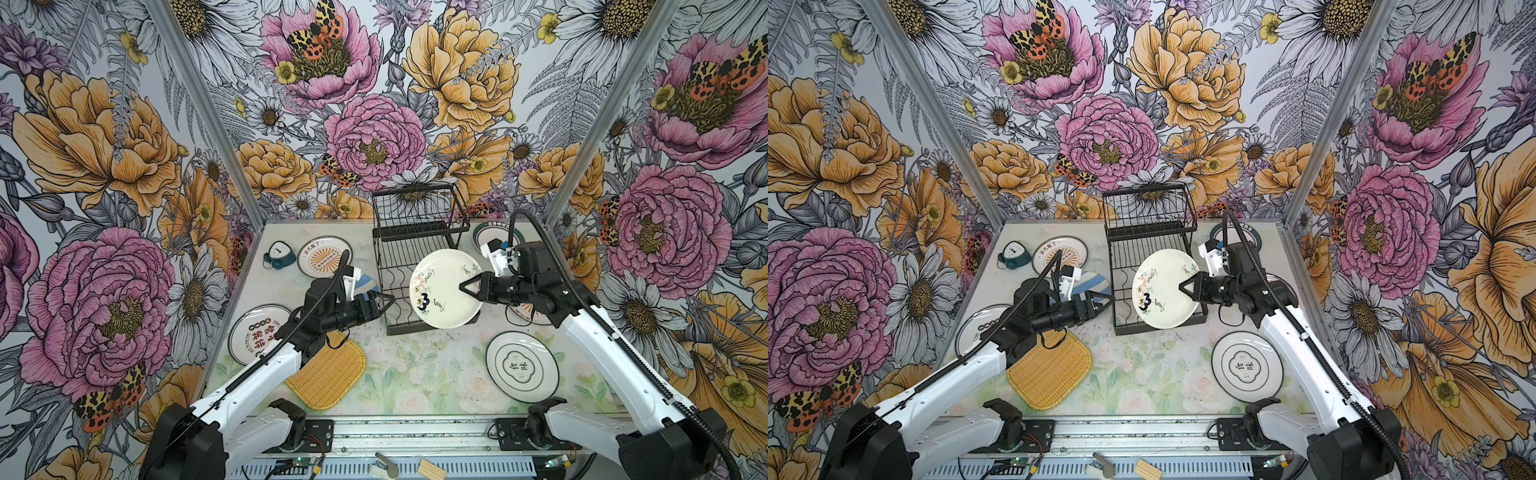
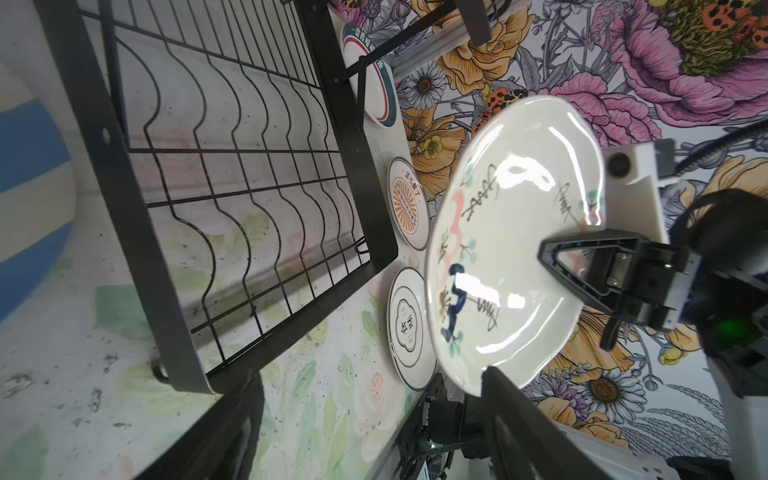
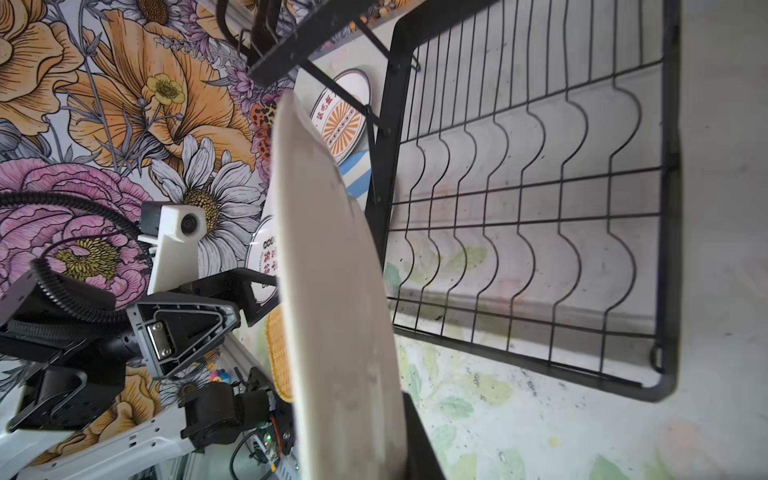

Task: Load the plates into the dish rack
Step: 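Carry the upright plate with the right gripper past the rack's far end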

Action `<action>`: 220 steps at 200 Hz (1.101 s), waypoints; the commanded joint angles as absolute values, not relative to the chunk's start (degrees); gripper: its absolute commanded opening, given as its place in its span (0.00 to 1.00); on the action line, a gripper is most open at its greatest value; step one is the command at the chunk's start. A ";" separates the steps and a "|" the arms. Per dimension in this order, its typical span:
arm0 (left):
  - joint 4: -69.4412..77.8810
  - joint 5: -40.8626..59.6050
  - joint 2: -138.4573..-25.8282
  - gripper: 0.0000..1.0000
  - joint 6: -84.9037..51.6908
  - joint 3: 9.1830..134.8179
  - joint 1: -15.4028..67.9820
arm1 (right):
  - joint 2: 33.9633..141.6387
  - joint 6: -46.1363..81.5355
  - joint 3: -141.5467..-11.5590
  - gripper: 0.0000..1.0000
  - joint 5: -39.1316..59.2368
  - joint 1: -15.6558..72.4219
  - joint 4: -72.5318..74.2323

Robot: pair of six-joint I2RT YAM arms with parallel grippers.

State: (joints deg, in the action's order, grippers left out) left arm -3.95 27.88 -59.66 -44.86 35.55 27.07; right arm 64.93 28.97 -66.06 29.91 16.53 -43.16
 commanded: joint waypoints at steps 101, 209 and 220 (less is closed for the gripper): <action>-15.11 16.22 -61.61 0.84 -37.69 38.24 27.94 | 76.57 16.94 -101.82 0.00 -6.35 16.73 -50.14; -15.64 13.51 -66.20 0.88 -36.34 41.90 28.56 | 93.50 9.60 -118.86 0.00 -15.77 18.03 -42.27; -15.64 13.25 -66.46 0.89 -36.30 42.07 28.56 | 94.93 8.63 -119.74 0.00 -16.43 18.32 -41.48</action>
State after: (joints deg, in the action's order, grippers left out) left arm -15.33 15.20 -65.98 -37.45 40.10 28.27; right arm 93.60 11.40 -115.22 -13.26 17.58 -50.50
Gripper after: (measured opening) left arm 0.880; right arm 0.157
